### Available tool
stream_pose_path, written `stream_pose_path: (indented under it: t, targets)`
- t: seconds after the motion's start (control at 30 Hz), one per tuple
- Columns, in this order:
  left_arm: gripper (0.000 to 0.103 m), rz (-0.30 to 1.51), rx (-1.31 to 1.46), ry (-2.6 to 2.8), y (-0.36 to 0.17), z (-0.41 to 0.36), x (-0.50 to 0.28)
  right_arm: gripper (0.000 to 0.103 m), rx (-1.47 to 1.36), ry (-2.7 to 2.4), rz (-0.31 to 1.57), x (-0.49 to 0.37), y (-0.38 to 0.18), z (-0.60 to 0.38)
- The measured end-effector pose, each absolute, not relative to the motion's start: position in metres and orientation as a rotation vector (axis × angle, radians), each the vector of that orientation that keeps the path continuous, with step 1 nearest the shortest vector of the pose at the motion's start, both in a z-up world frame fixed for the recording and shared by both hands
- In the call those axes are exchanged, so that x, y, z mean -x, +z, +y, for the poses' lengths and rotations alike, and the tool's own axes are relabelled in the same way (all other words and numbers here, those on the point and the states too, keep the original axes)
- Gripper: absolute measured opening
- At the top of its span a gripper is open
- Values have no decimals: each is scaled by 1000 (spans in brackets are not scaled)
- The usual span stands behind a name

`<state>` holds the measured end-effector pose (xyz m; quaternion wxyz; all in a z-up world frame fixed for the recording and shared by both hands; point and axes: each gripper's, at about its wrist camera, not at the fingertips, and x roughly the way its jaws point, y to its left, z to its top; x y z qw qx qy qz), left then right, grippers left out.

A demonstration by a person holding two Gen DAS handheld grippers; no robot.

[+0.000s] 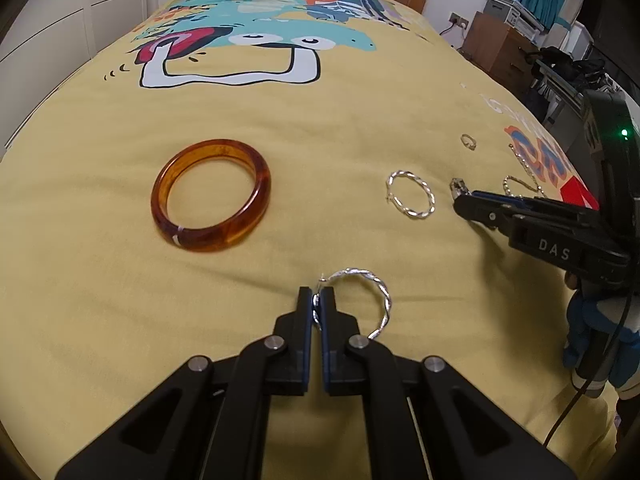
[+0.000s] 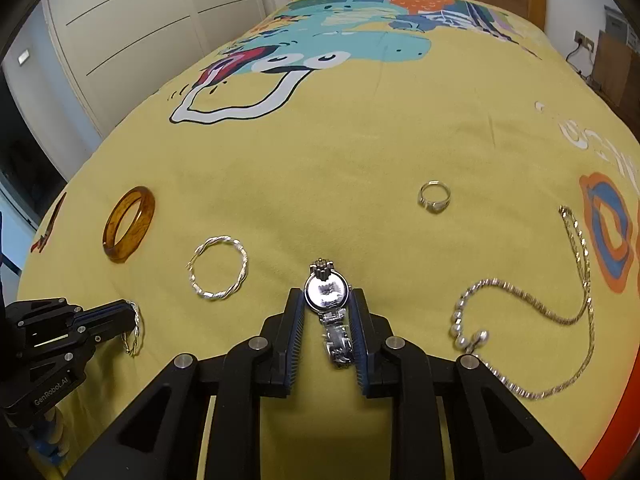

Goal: Organize jewelry
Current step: 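Grasp the twisted silver hoop with the left tool while the right tool grasps the watch, then carry the hoop and watch into the red box and release them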

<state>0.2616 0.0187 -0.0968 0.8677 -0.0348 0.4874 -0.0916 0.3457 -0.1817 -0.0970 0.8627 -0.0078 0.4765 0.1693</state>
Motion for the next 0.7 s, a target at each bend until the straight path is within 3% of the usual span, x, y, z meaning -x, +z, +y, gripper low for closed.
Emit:
stream_pose_path:
  t: [0.7]
  targets:
    - [3, 955, 63, -277, -26, -18, -179, 22, -130, 334, 882, -209, -25, -221]
